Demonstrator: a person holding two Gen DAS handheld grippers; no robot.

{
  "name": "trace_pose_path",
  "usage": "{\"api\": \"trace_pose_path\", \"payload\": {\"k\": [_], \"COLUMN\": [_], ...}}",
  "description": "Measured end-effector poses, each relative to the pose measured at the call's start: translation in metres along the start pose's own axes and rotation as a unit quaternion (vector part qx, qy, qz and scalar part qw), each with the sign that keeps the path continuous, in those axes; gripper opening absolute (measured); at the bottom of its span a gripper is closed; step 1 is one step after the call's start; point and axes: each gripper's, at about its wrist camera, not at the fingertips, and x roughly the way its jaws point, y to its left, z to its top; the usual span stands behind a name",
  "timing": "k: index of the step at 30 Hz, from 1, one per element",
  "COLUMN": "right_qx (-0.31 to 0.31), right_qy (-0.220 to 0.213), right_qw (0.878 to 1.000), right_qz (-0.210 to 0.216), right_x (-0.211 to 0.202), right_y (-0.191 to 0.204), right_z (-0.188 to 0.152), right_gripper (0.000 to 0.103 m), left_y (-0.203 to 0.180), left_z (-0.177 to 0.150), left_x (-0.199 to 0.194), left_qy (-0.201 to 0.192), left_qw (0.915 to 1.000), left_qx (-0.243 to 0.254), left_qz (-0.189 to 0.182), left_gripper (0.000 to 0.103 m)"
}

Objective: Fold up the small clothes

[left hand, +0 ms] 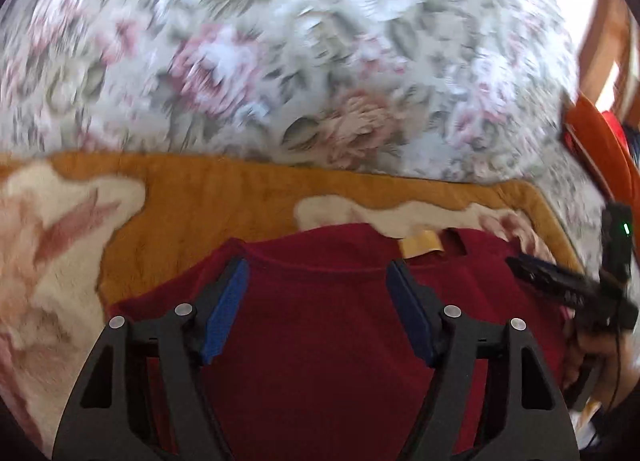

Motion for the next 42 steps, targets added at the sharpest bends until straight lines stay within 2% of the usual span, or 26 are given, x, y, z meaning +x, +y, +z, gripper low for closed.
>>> {"api": "trace_pose_path", "payload": {"k": [1,5,9,15,21,27,30,35,40,42], "right_qx": [-0.002,-0.009,-0.020,-0.014,-0.054,-0.035,-0.015,-0.076,-0.101,-0.118], "right_qy": [0.000,0.002,0.007,0.015,0.028,0.015,0.010,-0.005,0.031,0.045], "right_qw": [1.000,1.000,1.000,1.000,0.998,0.999,0.999,0.997,0.994,0.991], "right_qz": [-0.002,-0.009,-0.016,-0.001,-0.030,-0.019,-0.027,-0.030,-0.021,-0.037], "right_x": [0.000,0.001,0.001,0.003,0.006,0.003,-0.007,-0.028,-0.012,-0.003], "right_y": [0.001,0.004,0.007,0.002,0.015,0.008,0.006,0.040,0.061,0.066], "right_z": [0.000,0.000,0.000,0.001,-0.001,-0.001,0.003,0.003,-0.009,-0.014], "right_gripper": [0.054,0.055,0.058,0.060,0.060,0.060,0.055,0.055,0.055,0.057], "left_y": [0.006,0.010,-0.003,-0.001,-0.012,-0.015,-0.018,-0.019,-0.019,-0.019], "left_z": [0.002,0.001,-0.004,-0.002,-0.003,-0.003,-0.004,-0.004,-0.004,-0.004], "left_x": [0.009,0.017,0.020,0.025,0.029,0.029,0.032,0.032,0.032,0.032], "left_qy": [0.020,0.035,0.037,0.048,0.051,0.049,0.048,0.045,0.045,0.045], "left_qw": [0.9997,0.9989,0.9985,0.9979,0.9953,0.9944,0.9933,0.9929,0.9928,0.9928], "left_qx": [-0.016,-0.031,-0.001,0.003,0.033,0.041,0.048,0.050,0.050,0.050], "left_qz": [-0.006,0.001,0.041,0.045,0.075,0.084,0.094,0.098,0.099,0.099], "left_gripper": [0.071,0.071,0.071,0.071,0.073,0.074,0.074,0.075,0.075,0.075]}}
